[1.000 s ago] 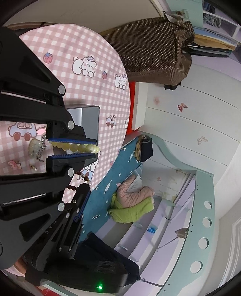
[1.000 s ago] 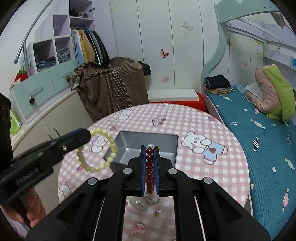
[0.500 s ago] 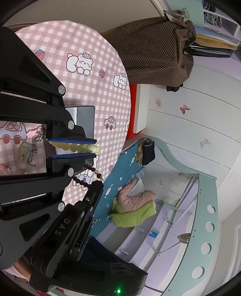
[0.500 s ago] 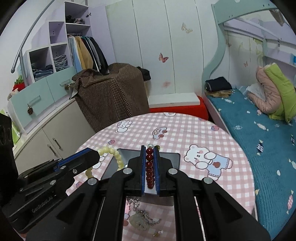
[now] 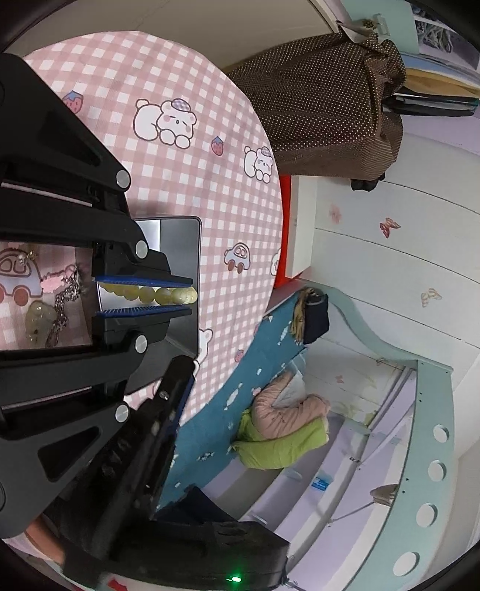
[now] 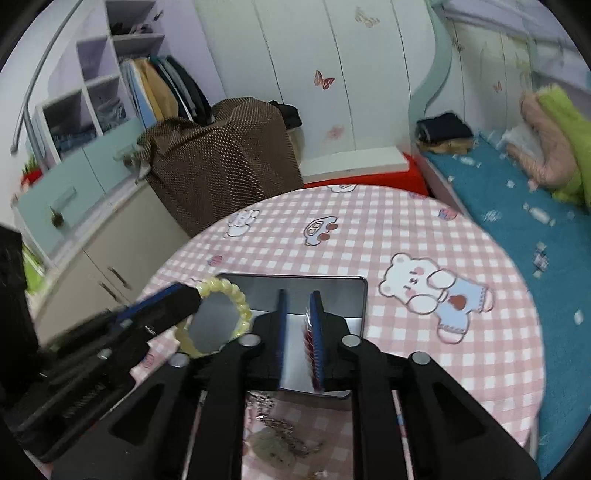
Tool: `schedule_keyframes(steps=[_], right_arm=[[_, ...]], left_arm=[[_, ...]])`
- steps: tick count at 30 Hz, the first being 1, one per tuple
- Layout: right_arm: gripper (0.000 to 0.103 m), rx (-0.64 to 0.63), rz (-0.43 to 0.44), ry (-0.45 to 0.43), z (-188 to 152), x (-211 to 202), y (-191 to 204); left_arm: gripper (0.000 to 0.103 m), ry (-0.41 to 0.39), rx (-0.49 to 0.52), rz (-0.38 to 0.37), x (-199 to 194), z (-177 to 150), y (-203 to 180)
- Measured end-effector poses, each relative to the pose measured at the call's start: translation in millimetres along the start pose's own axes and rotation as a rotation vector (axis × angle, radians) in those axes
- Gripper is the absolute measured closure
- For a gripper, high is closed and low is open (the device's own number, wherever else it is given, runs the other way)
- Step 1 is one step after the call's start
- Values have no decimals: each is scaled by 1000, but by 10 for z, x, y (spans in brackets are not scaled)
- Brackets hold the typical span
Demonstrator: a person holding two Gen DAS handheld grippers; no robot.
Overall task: Organize jewelry
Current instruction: 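Open both tools to drop the bracelets into the tin box, then withdraw both tools from the tin box back toward the jewelry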
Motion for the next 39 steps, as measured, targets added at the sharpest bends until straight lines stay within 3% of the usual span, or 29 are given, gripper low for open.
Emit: schedule_keyframes(steps=[1, 2, 3, 4, 5, 6, 30, 39], right_arm=[[63, 10, -30, -12, 8, -23, -45], [48, 12, -59, -25, 15, -51, -76], [31, 16, -81, -37, 18, -78, -101], [27, 21, -100, -49, 17, -110, -129], [24, 25, -112, -52, 18, -124, -153], [24, 27, -124, -51, 18, -135, -176], [23, 28, -153, -43, -88, -294, -224], [13, -14, -192, -55, -202, -425, -165]], left_arm=[[92, 1, 3, 7, 4, -1, 2], [90, 1, 5, 12, 4, -2, -4], [78, -1, 9, 19, -2, -4, 0], [57, -3, 12, 32, -9, -8, 8], [49, -7, 12, 48, -22, -19, 18], [45, -10, 12, 57, -33, -21, 25], [44, -4, 17, 111, -249, -133, 71], [27, 2, 13, 142, -422, -274, 142]])
Point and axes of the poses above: each gripper's, at about its wrist camera, not at the fingertips, and x roughly the way its jaws point, y to its left, z to its top, the point moved 3 cm from there along x, roughly the way its jaws point, and after that the axes turned 1 degree about x, right-handed, at the moved point
